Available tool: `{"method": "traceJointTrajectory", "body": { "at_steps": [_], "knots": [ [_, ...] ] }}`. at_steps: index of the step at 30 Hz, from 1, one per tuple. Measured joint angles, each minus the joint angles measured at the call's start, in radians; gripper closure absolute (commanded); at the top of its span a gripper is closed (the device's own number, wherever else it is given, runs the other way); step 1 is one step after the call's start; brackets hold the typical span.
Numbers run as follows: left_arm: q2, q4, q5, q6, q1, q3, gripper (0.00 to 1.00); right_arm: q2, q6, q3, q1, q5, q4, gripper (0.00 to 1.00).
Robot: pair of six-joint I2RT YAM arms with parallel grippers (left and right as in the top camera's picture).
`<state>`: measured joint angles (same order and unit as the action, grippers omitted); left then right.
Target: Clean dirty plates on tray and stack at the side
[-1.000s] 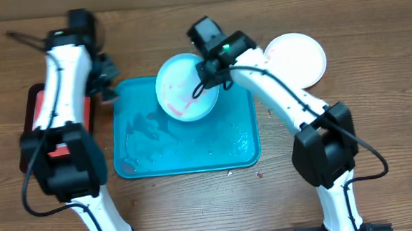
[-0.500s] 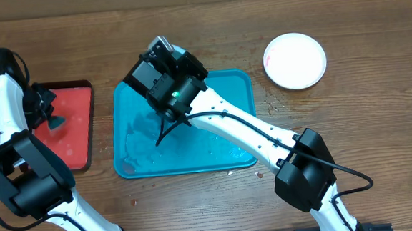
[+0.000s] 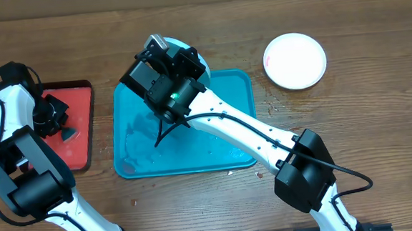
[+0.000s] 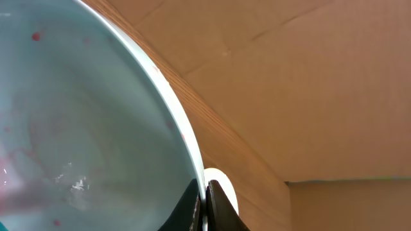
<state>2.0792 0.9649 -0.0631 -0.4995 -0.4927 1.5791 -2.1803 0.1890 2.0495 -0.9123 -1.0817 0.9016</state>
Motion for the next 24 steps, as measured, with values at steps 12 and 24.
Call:
{"method": "traceJointTrajectory", "body": {
  "at_steps": [12, 24],
  "knots": [
    [-0.005, 0.227, 0.013, 0.015, 0.000, 0.277, 0.15, 0.000, 0.132, 0.000, -0.010, -0.036, -0.113, 0.96],
    [-0.005, 0.256, 0.042, 0.023, 0.000, 0.280, 0.00, -0.001, 0.245, 0.018, -0.031, -0.098, -0.290, 0.96]
  ]
}}
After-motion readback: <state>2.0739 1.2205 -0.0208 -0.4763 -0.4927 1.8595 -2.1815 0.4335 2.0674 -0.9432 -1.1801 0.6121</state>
